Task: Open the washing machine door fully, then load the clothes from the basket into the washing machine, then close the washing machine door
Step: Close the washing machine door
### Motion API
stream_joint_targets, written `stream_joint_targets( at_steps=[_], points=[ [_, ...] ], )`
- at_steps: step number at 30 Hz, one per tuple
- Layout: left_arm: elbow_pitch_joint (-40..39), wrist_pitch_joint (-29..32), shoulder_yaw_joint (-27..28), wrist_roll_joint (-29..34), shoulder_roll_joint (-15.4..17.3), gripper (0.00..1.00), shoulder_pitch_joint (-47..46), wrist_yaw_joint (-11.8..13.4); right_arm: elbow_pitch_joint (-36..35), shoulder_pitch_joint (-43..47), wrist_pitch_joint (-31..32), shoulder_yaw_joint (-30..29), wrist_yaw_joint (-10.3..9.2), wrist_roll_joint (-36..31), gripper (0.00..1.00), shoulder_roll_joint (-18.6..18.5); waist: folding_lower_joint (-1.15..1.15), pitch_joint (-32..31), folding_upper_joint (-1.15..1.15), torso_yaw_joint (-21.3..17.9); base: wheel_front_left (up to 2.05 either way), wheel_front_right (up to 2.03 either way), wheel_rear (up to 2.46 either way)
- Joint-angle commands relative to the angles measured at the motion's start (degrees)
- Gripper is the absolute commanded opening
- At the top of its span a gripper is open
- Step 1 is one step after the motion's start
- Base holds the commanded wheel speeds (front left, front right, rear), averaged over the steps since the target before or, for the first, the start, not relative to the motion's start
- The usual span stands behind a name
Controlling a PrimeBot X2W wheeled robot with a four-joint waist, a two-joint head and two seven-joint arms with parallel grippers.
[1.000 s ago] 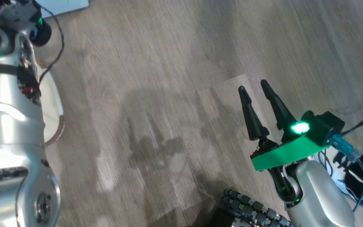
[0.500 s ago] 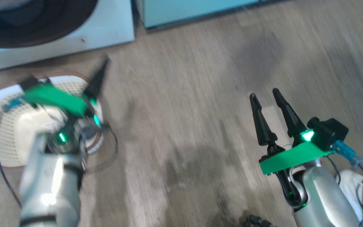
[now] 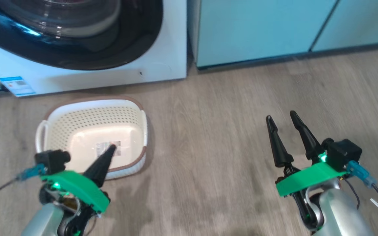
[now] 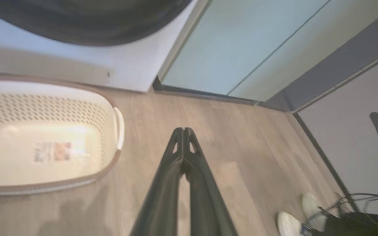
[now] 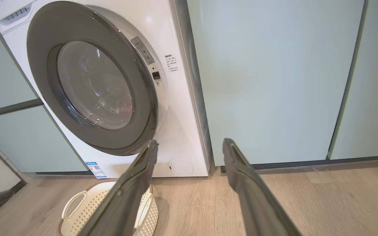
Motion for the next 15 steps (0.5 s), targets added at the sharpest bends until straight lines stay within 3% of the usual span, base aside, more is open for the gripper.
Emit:
stream_joint_targets(
  at_steps=[1,3,5,8,11,15],
  points=[
    [-0.57,-3.37,1.9,2.67,2.04,0.0,-1.71,0.28,-1.85,-0.53,-0.53,0.98,0.0,-0.39,1.0,0.04,0.0,-1.86,0.0,1.95,0.0,0.0,0.0],
    [0.73,-9.36,1.85,7.71,1.76,0.0,-1.91,1.56,-2.14,-0.21,-0.53,1.02,0.0,-0.64,1.0,0.04,0.0,-2.56,0.0,2.71,0.0,0.0,0.0],
    [1.01,-11.46,3.61,11.31,0.38,0.0,-1.86,3.47,-2.36,0.12,-0.53,1.24,0.0,-1.1,1.0,0.04,0.0,-3.2,0.0,3.38,0.0,0.0,0.0],
    [-4.36,-11.81,11.14,19.92,-2.81,0.0,-1.1,6.79,-2.5,0.41,-0.53,1.14,0.0,-1.56,1.0,0.04,0.0,-3.76,0.0,3.99,0.0,0.0,0.0],
    [-10.5,-11.84,18.1,28.27,-7.44,0.0,2.06,7.17,-2.72,0.34,-0.53,1.31,0.0,-1.67,1.0,0.04,0.0,-4.1,0.0,4.4,0.0,0.0,0.0],
    [-16.42,-11.85,25.27,36.8,-13.08,0.0,5.12,5.88,-2.74,0.41,-0.53,1.8,0.0,-1.65,1.0,0.04,0.0,-4.52,0.0,4.83,0.0,0.0,0.0]
  ],
)
